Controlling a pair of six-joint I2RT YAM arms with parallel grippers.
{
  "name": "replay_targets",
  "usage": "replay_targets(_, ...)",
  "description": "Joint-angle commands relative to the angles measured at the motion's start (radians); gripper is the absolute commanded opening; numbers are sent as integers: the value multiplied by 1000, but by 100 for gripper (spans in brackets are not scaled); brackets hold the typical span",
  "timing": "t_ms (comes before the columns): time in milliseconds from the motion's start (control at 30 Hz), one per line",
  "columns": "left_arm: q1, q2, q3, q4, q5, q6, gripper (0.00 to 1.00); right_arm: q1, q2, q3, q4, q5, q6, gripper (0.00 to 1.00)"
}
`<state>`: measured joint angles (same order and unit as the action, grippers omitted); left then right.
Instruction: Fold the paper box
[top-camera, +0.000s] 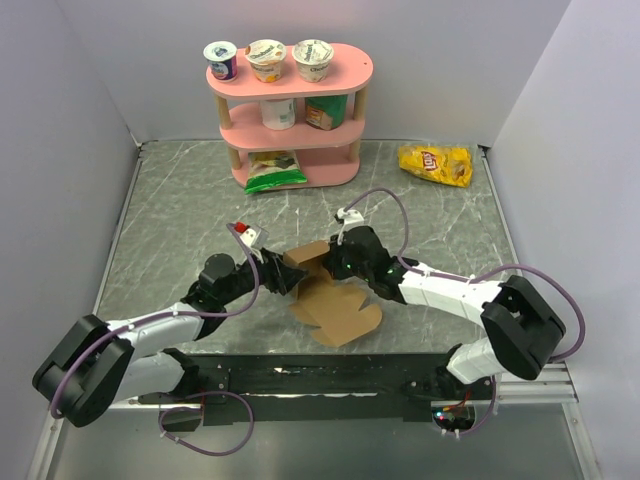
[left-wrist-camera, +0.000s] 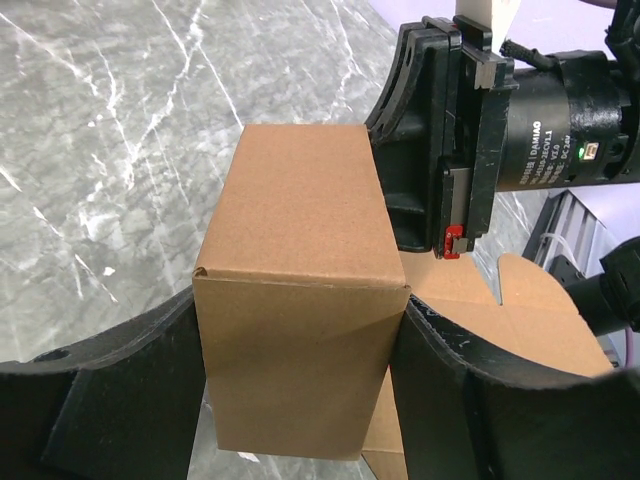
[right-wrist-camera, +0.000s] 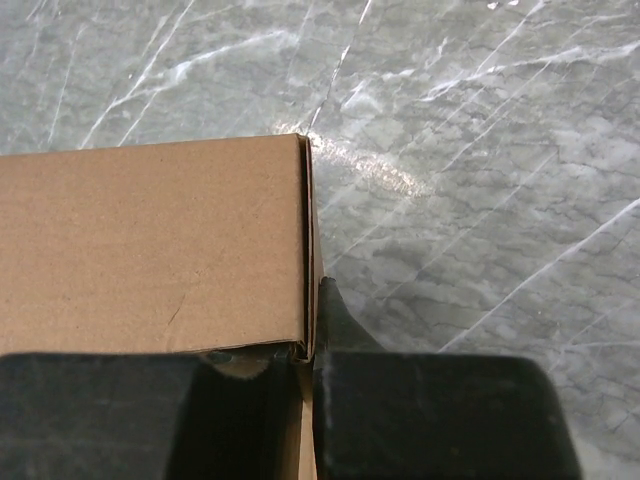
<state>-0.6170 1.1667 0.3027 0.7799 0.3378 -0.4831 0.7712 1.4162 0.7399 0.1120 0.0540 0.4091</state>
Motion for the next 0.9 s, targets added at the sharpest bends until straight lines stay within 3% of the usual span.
replay_targets(0, -16, -49, -1, 62, 70, -14, 63, -12, 24, 47, -46, 236, 48, 0)
replay_targets(300, -18, -56, 9, 65, 66, -26, 63, 57, 81, 138, -199, 458, 30, 0)
replay_targets(500, -18, -38, 16, 50, 76, -14, 64, 56, 67, 104, -117, 388, 1, 0)
replay_targets(600, -18, -27, 15, 29, 40, -17, 64, 57, 47, 81, -51, 299, -35, 27)
replay_targets(633, -18, -29, 19, 13, 23, -17, 63, 57, 41, 73, -48, 290, -29, 50)
replay_targets(700, -18, -32, 41, -39, -67, -29, 63, 54, 20, 67, -46, 267, -33, 66)
replay_targets(733, -18, -33, 47, -92, -110, -37, 64, 56, 4, 64, -52, 264, -35, 79)
replay_targets(867, -18, -38, 35, -134, -250, -77, 64, 53, -43, 72, -107, 250, -43, 94)
